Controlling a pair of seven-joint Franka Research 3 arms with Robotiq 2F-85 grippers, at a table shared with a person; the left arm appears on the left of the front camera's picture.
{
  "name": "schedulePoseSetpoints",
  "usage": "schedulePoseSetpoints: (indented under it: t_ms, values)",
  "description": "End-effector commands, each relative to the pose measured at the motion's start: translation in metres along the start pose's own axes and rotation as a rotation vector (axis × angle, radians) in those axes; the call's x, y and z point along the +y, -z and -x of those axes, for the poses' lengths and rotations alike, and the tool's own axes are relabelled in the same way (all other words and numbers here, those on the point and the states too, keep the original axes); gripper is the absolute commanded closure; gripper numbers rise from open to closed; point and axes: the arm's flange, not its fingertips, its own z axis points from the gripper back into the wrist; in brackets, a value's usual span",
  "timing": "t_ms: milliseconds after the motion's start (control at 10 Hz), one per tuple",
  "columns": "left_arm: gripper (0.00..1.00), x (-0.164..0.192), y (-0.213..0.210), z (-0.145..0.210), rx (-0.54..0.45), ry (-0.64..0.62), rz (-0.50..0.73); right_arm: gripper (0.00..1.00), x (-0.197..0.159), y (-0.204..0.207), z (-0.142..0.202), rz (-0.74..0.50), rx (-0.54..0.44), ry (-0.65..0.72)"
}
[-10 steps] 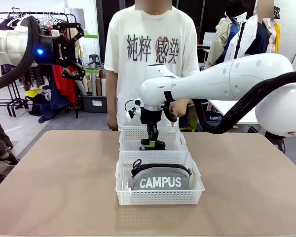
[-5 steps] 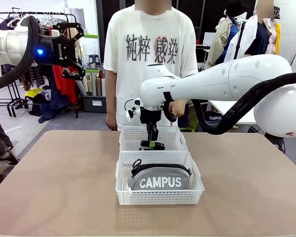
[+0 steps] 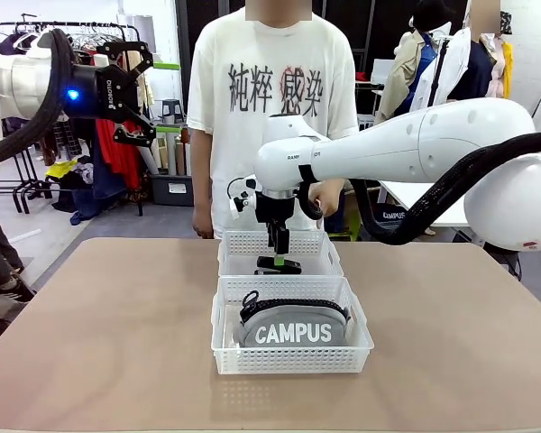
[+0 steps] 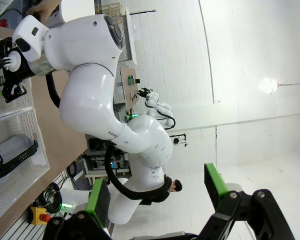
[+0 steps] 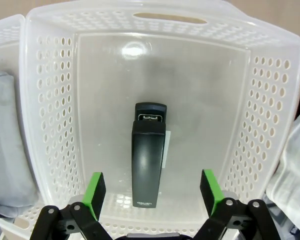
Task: Distribute items into two baskets.
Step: Place the picked Stapler into the Organizing basket as instructed by the person.
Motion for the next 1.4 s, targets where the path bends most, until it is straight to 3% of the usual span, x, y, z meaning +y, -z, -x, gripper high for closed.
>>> schedulePoseSetpoints:
  t_ms: [0,300,400,800,1000,1300]
  values:
    - [0.00,-0.001,0.000,0.001,-0.005,-0.003,0.004,0.00,-0.004,-0.013,-0.001,0.010,-0.011,0.036]
    - [0.00,-0.001,0.000,0.001,-0.005,-0.003,0.004,0.00,-0.006,-0.021,0.001,0.018,-0.054,0.050]
    - [0.00,-0.001,0.000,0.001,-0.005,-0.003,0.004,0.00,-0.004,-0.010,0.003,0.013,-0.013,0.016]
    - [0.00,-0.001,0.000,0.001,-0.005,-0.003,0.004,0.00,-0.005,-0.007,0.003,0.010,-0.017,0.018]
    - [0.00,-0.001,0.000,0.001,-0.005,-0.003,0.004,0.00,0.003,-0.034,0.021,-0.019,-0.117,0.171]
    - [0.00,-0.001,0.000,0.001,-0.005,-0.003,0.004,0.00,0.024,-0.097,0.056,-0.172,-0.281,0.286]
